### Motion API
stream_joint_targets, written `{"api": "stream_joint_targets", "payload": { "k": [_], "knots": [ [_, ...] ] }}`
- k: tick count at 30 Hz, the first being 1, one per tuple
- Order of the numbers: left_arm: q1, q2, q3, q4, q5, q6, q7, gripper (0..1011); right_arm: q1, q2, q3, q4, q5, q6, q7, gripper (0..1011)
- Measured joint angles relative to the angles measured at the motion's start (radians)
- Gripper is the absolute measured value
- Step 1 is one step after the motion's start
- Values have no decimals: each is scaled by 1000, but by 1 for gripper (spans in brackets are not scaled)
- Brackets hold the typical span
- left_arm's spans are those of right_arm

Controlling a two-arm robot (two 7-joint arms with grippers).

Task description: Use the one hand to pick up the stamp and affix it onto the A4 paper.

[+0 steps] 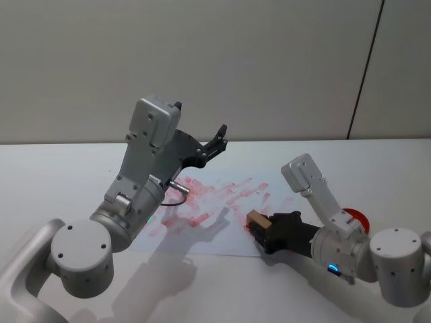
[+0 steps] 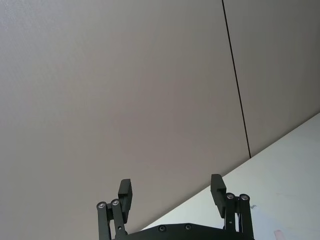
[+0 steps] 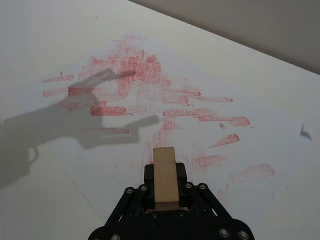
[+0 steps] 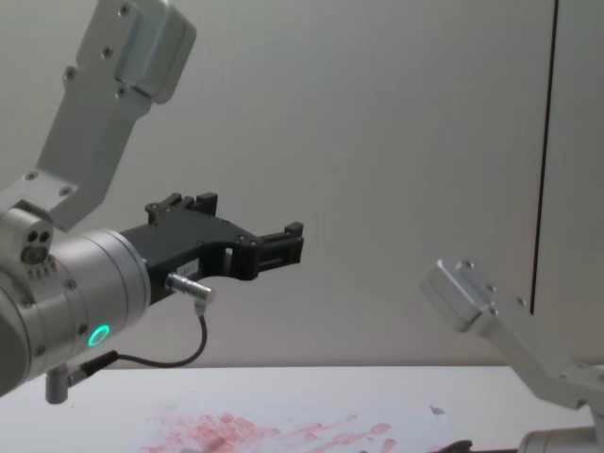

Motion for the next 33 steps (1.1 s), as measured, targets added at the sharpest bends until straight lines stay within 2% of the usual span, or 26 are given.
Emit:
{"api": "stream_joint_targets", "payload": {
  "k": [12,18,21,28,33],
  "knots": [
    [0,0,0,0,0,0,0,1001,-14,2,3,-14,45,-26,-42,220],
    [0,0,0,0,0,0,0,1001,-25,18,28,-83,103,-49,-80,220],
    [0,0,0,0,0,0,0,1001,-42,40,51,-136,147,-57,-113,220],
    [0,0,0,0,0,0,0,1001,-87,91,94,-222,210,-55,-169,220],
    [0,0,0,0,0,0,0,1001,-148,156,141,-295,266,-34,-221,221]
  ]
}}
